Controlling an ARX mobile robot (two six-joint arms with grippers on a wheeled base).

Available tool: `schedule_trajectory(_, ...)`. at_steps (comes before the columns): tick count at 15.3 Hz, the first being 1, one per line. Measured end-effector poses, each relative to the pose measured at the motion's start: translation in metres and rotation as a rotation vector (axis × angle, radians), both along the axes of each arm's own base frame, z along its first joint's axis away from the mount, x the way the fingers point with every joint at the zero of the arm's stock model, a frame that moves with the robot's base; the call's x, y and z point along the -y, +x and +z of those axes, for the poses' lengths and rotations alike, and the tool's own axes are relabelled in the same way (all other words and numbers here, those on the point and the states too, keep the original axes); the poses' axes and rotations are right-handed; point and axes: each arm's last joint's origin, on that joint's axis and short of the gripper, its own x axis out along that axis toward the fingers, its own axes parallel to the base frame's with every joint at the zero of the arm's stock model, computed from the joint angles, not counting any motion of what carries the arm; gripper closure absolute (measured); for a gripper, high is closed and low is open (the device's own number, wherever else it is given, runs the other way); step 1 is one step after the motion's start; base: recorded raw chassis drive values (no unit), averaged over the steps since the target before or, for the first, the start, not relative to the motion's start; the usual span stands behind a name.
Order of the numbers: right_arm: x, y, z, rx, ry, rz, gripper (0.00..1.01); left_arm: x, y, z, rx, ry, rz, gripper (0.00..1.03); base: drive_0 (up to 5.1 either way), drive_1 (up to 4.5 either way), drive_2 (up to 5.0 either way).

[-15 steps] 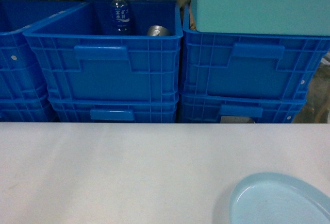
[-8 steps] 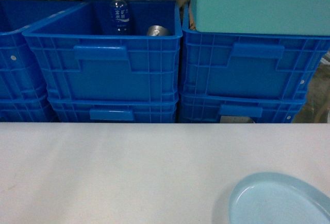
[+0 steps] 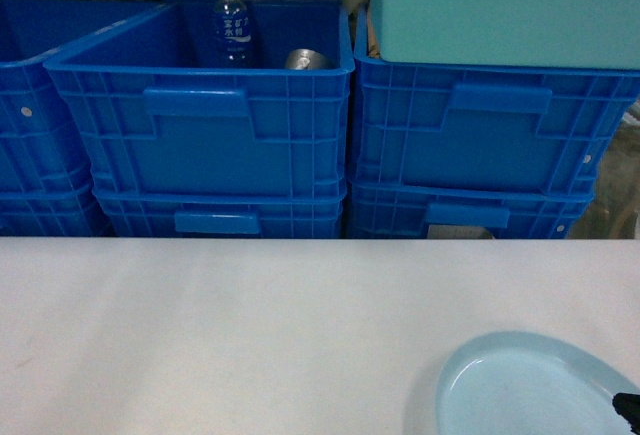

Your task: Place blue tray on left shelf second layer neatly

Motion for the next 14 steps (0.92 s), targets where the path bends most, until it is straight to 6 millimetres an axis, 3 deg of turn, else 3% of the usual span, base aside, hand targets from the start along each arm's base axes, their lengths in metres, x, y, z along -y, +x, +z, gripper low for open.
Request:
schedule_trajectory(3,-0.005,0.0,-0.005,-0.042,-0.019,-0.012,0.03,0.0,0.0,0.0,0.0,0.0,0.0,0.05,0.0,0.0,0.0)
schedule_trajectory(11,0.005,0.001,-0.02,-0.008,-0.028,-0.013,0.04,0.0,0.0,0.0,0.0,0.0,0.0,0.05,0.0,0.0,0.0)
schedule_trajectory(14,0.006,0.003,-0.03,-0.013,-0.043,-0.026,0.39,0.0,0.0,0.0,0.0,0.0,0.0,0.05,0.0,0.0,0.0)
